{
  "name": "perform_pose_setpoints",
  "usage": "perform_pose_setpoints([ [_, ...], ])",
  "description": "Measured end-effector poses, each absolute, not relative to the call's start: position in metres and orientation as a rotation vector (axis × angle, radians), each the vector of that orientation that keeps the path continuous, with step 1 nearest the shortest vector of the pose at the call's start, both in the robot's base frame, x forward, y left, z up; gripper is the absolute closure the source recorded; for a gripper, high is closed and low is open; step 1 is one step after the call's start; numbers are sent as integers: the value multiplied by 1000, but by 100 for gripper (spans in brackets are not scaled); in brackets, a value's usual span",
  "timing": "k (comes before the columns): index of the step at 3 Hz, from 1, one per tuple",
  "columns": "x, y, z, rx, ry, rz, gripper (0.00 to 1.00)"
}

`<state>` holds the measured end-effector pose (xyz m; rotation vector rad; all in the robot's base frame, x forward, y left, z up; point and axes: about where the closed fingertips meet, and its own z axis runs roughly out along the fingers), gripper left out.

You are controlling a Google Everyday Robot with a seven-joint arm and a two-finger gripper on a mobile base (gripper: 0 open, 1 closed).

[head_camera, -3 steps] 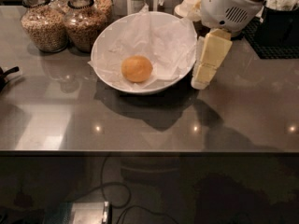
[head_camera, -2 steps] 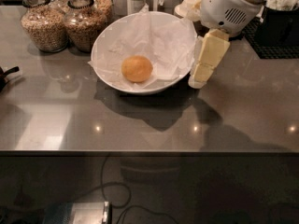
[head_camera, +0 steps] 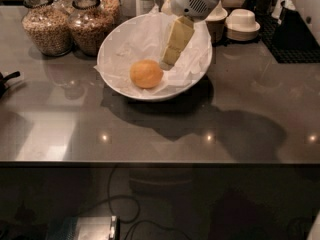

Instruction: Pick orange from white bowl

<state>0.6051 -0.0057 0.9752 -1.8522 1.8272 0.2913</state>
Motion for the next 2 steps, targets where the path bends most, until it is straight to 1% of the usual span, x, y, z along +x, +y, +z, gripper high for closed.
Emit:
perform_pose_setpoints([
  [2,609,-4,966,-1841,1842,320,0],
])
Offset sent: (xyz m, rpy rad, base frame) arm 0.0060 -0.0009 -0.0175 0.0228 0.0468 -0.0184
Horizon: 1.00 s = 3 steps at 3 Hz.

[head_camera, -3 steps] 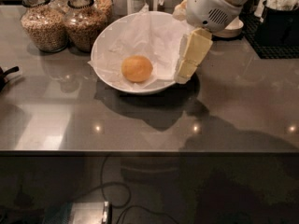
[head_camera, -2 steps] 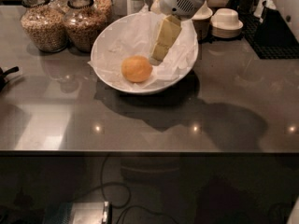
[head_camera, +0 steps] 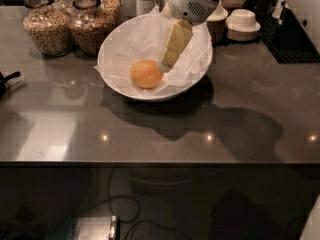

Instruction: Pick orange from white bowl

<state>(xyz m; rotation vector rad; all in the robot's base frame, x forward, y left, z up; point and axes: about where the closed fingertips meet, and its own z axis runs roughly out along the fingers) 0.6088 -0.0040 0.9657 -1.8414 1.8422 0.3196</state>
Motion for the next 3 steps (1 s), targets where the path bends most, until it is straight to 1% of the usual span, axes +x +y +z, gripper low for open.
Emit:
perform_pose_setpoints([
  [3,627,15,919,-1866,1904,374,0],
])
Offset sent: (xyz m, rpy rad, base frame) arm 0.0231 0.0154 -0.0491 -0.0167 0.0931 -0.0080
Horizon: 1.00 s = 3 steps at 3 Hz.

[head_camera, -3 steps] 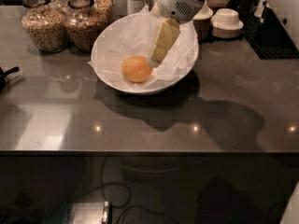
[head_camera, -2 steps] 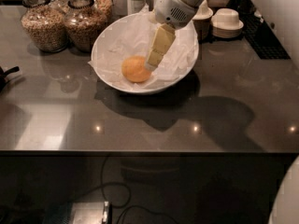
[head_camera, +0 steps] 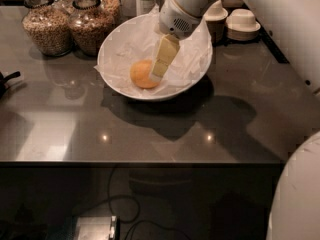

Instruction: Pick orange from white bowl

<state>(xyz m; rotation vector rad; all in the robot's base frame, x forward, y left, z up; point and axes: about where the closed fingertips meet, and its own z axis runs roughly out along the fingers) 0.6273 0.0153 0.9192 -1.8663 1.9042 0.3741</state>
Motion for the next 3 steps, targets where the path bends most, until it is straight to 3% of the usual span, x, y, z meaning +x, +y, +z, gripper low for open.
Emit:
perform_pose_setpoints([
  [3,648,31,873,-1853,1950,436,0],
])
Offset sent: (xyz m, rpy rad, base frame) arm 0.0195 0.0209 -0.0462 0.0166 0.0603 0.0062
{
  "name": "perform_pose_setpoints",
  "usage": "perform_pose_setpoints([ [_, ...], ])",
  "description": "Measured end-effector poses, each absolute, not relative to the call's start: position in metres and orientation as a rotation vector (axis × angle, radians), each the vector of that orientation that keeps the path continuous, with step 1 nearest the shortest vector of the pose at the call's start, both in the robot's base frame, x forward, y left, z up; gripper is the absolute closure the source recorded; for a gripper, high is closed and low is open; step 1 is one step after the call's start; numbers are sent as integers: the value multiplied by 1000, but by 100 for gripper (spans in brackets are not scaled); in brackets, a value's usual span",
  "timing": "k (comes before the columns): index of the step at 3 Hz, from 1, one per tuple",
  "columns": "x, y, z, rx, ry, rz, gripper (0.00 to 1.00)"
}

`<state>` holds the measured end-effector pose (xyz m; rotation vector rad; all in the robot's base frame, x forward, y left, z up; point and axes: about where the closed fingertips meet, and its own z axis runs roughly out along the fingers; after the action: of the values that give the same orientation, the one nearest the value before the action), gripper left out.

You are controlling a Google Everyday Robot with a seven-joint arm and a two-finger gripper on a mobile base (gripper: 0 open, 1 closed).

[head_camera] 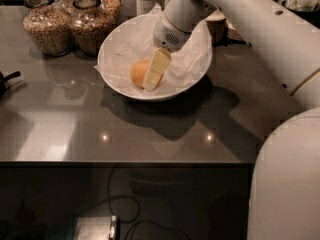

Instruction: Pick orange from white bowl

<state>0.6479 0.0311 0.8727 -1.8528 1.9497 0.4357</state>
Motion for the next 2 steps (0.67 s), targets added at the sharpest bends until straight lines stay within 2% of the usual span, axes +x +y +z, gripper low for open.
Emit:
perform_pose_setpoints([
  [1,653,24,860,-1824,1991,443,0],
  [2,653,20,856,-1809,2008,429,19],
])
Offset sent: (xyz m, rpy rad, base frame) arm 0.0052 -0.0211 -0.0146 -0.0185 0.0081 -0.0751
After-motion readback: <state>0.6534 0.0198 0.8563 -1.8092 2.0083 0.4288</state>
